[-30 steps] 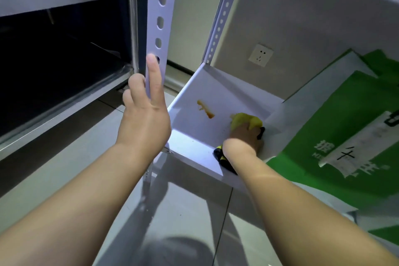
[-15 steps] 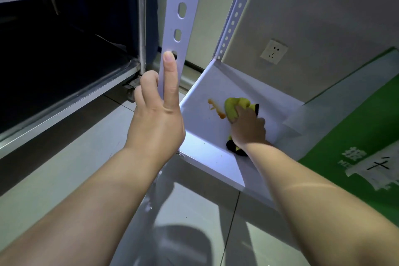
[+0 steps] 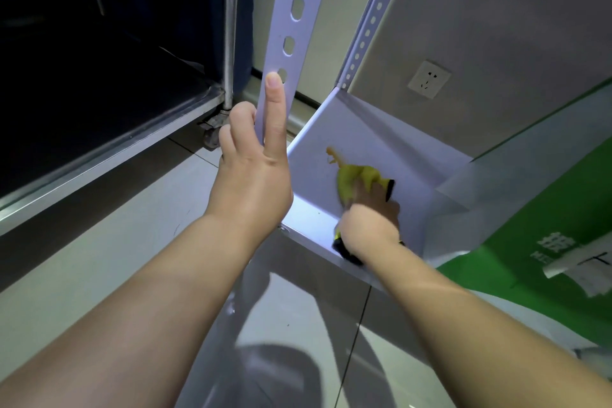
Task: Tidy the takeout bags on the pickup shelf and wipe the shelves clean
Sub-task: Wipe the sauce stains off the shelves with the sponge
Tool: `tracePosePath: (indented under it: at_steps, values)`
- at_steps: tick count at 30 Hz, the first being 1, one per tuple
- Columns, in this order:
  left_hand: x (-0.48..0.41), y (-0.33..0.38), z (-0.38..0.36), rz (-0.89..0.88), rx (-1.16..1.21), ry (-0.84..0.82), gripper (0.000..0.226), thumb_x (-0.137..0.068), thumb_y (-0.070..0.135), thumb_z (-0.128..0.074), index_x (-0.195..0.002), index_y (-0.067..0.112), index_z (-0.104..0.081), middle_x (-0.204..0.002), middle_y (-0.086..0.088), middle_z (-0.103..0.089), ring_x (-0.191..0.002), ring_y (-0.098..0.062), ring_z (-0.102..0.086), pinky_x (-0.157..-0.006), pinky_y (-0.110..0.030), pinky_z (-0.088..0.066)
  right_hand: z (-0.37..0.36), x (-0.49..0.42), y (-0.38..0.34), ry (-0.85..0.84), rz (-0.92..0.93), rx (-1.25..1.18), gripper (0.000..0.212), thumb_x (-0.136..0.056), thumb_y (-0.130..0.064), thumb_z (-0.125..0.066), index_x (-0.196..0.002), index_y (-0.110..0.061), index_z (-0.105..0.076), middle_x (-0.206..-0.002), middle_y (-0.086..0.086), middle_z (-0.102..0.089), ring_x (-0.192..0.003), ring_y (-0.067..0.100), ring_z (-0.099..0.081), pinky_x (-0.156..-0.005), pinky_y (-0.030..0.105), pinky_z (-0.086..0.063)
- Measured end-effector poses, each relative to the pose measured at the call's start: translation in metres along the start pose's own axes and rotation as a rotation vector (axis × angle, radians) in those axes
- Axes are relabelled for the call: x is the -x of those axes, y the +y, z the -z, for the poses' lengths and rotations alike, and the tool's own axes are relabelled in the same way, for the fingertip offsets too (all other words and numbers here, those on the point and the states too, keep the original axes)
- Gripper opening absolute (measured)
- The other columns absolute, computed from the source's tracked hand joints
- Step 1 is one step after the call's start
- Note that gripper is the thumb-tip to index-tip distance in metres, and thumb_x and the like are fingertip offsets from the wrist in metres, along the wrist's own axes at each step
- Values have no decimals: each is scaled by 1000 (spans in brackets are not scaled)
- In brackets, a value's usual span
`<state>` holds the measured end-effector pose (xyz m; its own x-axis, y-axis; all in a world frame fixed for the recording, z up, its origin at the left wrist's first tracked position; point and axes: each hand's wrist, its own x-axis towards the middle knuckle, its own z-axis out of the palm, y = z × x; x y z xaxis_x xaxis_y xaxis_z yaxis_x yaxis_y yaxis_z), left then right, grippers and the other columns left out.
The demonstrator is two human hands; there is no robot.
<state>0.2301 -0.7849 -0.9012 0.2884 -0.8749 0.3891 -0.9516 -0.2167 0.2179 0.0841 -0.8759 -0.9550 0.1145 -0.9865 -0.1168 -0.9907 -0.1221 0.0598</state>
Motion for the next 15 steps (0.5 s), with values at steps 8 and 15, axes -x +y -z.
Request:
tracePosePath:
  at_steps: [8,15]
  values:
    - [0,-4,3,-28,-81,0,78,-91,5,-26,-118,-9,47,-138,-35,-14,-100,-29,-26,-80,-30,-6,-15,38,17,92,495,-136,45,-96,-28,-40,-140,-32,-32,-136,0,-37,-89,31,-37,-74,39,-43]
    - [3,-2,10,17,142,106,92,-79,-4,-53,-136,13,18,-125,-27,-35,-86,-31,-36,-64,-28,-29,1,-40,0,57,-117,-204,53,-89,-18,-43,-139,-24,-27,-143,8,-25,-115,38,-36,-88,44,-39]
